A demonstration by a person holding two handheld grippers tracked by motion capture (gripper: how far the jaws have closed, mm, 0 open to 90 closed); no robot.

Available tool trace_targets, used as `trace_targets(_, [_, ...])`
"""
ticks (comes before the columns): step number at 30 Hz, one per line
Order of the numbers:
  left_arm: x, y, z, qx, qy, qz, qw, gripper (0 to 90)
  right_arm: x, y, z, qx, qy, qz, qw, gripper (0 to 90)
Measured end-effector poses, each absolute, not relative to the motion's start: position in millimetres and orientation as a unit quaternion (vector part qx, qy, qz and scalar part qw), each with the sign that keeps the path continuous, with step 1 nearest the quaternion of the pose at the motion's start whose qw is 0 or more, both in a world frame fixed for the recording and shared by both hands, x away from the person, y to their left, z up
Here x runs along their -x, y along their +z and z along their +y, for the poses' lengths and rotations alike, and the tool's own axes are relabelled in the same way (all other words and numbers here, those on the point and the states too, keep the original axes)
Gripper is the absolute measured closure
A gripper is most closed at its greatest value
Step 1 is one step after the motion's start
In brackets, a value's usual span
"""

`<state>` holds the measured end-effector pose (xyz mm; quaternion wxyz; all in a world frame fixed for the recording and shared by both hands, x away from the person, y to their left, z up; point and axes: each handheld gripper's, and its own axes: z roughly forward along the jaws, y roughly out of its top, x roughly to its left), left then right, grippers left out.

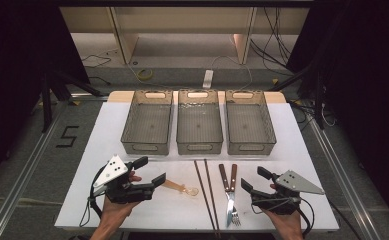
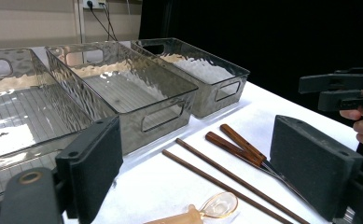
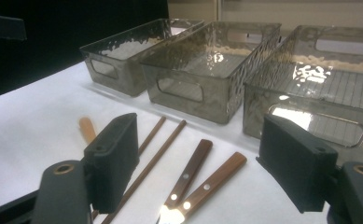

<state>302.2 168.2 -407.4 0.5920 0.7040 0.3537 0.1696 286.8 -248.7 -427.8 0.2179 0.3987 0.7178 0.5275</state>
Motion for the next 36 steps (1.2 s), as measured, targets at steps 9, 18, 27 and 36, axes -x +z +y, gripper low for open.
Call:
trace_targets(9, [-301.4,-406.9,168.9,-0.702,0.171,0.354,0.594,16.4,-291.0,-420.5,-247.5,-0.406,0.505,0.734,0.205,28.6])
trace_targets(18, [-301.8,-406.5,168.6,-0.7,0.175,0.356,0.594,16.5,-301.6,-406.5,-234.2,-0.386,0.451,0.786,0.171,28.3])
trace_targets(27, [-302.1,-406.6,168.2,-0.701,0.173,0.354,0.594,16.5,-316.5,-402.6,-194.2,-0.361,0.369,0.846,0.136,34.5])
trace_targets(36, [-302.2,-405.9,170.3,-0.698,0.172,0.356,0.598,16.4,-338.5,-419.4,-158.0,-0.35,0.284,0.888,0.088,41.1])
